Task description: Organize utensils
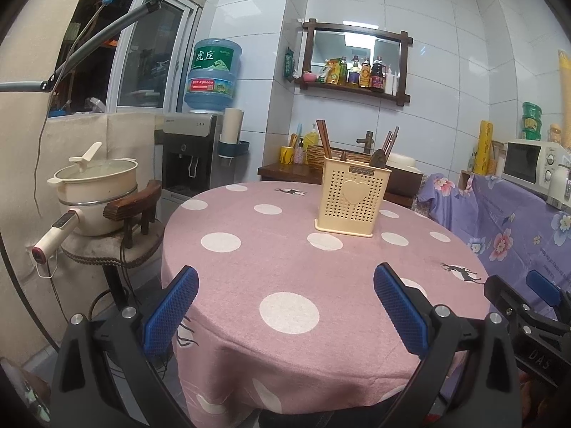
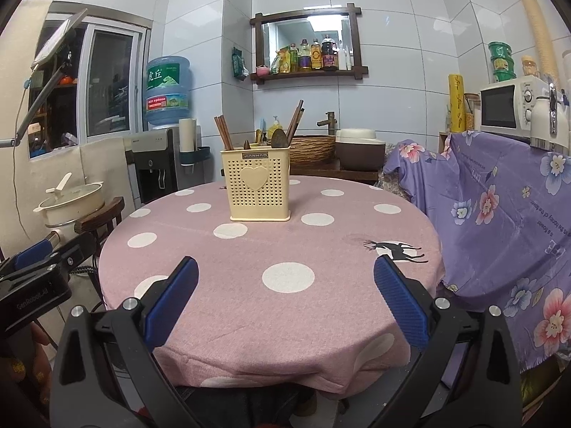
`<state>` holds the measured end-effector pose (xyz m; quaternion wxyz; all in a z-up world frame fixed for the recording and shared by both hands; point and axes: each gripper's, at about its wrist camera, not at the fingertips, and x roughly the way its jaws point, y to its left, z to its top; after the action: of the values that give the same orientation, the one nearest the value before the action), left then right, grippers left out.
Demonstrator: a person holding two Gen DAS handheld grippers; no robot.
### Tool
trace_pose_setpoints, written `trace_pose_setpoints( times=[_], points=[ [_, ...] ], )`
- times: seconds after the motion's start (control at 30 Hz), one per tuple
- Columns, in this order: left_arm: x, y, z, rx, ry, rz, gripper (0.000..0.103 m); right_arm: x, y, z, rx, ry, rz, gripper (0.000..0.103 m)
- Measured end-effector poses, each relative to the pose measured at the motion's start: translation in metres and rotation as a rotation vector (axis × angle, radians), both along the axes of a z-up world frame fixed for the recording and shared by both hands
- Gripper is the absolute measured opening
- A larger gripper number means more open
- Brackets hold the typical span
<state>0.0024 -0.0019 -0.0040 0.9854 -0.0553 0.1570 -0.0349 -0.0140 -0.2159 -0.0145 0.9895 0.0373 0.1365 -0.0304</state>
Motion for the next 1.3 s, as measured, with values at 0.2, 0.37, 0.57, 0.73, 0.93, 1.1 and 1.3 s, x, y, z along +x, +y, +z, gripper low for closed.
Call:
trace_pose_setpoints(
  times=[0.2, 0.37, 0.57, 0.73, 0.93, 1.1, 1.3],
  points=[
    [0.0000, 0.0019, -0.0003, -0.004, 0.003, 0.001, 0.098, 0.0002, -0.0001, -0.0002, 0.001, 0.002, 0.002, 0.097],
    [-0.0001, 0.0021, -0.0001, -0.005, 0.002, 0.002, 0.098, 0.0004, 0.0003, 0.0000, 0.000, 0.002, 0.002, 0.097],
    [-0.0003, 0.0021, 0.0003, -0.004, 0.003, 0.003, 0.098, 0.0020, 0.0028, 0.0001, -0.002, 0.008, 0.004, 0.097],
    [-0.0002, 0.0023, 0.0004, -0.002, 0.003, 0.002, 0.098, 0.0021, 0.0032, 0.0000, -0.001, 0.009, 0.005, 0.097],
    [0.0007, 0.0043, -0.0020, 0.001, 0.016, -0.003, 0.098, 0.0028, 0.0040, -0.0006, -0.001, 0.010, 0.006, 0.097],
    [0.0012, 0.0037, -0.0016, 0.001, 0.018, -0.003, 0.098, 0.0027, 0.0039, -0.0007, -0.001, 0.011, 0.007, 0.097],
    [0.0002, 0.0025, -0.0002, 0.005, 0.022, -0.007, 0.098, 0.0031, 0.0044, -0.0011, 0.000, 0.013, 0.007, 0.097]
  ],
)
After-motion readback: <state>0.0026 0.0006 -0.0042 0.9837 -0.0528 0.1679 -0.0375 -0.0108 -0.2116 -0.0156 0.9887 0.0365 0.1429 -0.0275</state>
